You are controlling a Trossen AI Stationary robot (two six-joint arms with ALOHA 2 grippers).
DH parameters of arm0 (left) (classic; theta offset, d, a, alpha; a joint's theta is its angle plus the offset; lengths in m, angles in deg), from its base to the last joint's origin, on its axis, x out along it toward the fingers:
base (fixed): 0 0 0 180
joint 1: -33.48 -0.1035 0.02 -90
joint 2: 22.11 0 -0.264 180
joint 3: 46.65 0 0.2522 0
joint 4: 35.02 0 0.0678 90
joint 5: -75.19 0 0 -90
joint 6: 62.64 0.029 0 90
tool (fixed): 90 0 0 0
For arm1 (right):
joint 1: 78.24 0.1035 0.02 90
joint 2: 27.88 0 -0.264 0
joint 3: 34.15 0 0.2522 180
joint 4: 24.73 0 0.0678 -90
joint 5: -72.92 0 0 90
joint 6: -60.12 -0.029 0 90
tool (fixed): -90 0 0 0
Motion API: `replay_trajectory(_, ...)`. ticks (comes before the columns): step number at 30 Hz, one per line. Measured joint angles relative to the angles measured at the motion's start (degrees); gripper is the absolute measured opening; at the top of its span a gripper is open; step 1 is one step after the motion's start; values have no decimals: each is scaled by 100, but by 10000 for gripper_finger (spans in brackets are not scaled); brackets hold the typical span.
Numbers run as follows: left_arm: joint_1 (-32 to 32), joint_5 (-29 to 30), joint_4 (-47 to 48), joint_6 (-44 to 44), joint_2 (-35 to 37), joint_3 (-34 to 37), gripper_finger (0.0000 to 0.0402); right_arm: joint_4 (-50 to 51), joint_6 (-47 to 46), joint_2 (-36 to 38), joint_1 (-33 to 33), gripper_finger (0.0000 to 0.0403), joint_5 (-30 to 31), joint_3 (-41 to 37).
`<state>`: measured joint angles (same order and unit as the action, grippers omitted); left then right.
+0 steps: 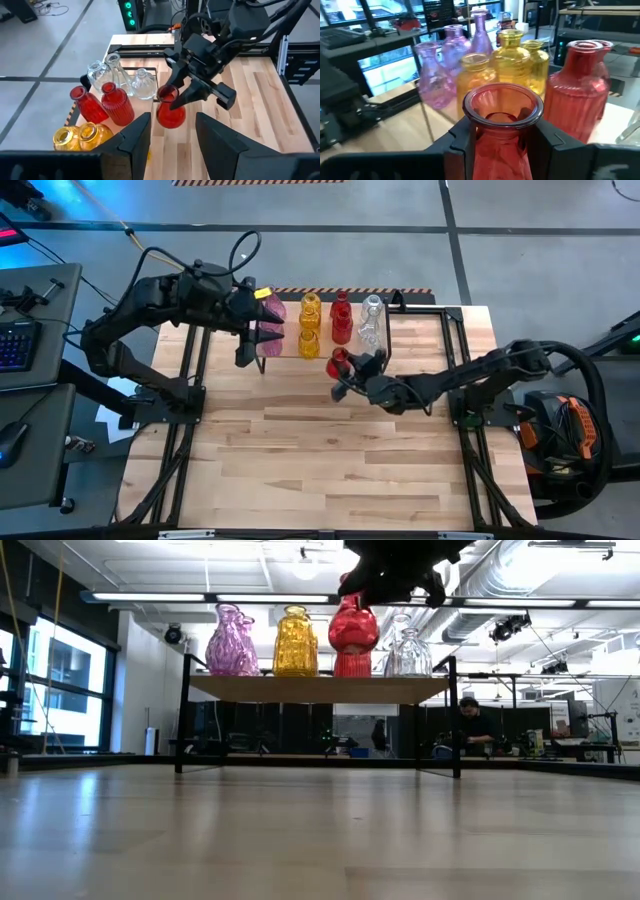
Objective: Sort vases onto shelf
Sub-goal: Put the red vase on the shelf aligned with the other red vases
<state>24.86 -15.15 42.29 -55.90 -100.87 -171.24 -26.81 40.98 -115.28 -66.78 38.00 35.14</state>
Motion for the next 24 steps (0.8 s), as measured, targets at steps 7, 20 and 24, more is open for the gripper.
replay_trajectory(7,0,129,3,59,0,-2,147,61,16,0,-329,98,-27,0)
replay_trajectory(20,0,129,-8,40,-2,-2,147,274,-52,-126,-530,98,-167,0)
replay_trajectory(24,0,222,-8,40,-4,-2,147,216,-163,-198,-566,98,-138,0)
